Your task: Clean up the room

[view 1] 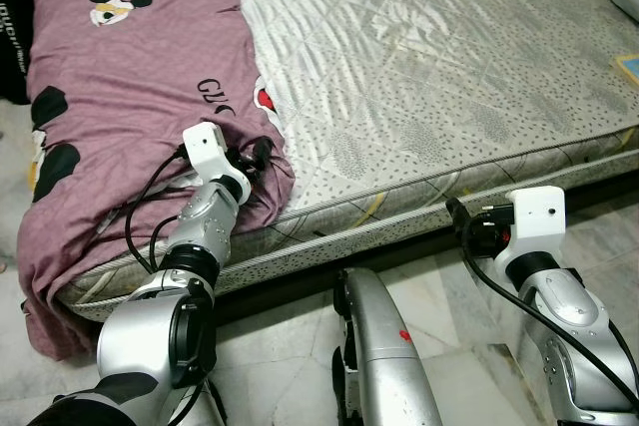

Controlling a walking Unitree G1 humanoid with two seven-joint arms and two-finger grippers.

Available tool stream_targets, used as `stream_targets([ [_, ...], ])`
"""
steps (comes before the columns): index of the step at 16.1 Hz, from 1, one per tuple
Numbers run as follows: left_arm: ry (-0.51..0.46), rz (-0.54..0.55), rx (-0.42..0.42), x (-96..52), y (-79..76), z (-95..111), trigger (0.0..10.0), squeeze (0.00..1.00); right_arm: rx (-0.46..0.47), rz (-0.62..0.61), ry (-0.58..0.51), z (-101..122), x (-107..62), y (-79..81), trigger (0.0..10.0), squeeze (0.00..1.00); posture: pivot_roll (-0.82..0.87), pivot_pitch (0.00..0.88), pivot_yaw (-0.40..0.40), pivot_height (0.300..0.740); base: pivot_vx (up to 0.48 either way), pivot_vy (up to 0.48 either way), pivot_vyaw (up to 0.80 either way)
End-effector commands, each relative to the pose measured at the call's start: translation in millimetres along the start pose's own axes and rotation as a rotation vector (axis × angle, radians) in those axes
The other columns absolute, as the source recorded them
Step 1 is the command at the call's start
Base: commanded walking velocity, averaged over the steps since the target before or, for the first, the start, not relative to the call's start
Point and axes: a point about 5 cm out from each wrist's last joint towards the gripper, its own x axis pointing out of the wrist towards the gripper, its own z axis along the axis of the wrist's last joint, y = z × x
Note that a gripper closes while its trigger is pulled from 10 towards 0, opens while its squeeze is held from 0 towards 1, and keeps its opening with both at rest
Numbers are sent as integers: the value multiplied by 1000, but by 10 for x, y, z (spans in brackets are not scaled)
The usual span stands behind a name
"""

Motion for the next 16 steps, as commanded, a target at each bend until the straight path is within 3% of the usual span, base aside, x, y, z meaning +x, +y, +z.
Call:
stream_targets([
  [1,13,-28,20,20,-54,0,0,0,-9,-6,-2,25,-2,-13,10000,0,-336,159,-81,521,0,0,0],
  [7,15,-34,31,23,-36,21,0,0,-1,-2,-12,45,70,25,10000,0,-319,135,-76,521,0,0,0],
  [11,83,-74,172,17,-68,-64,0,0,7,2,-14,57,104,57,10000,0,-310,123,-73,521,0,0,0],
  [16,159,-123,281,10,-134,-182,0,0,13,1,-21,64,137,80,10000,0,-304,117,-68,521,0,0,0],
])
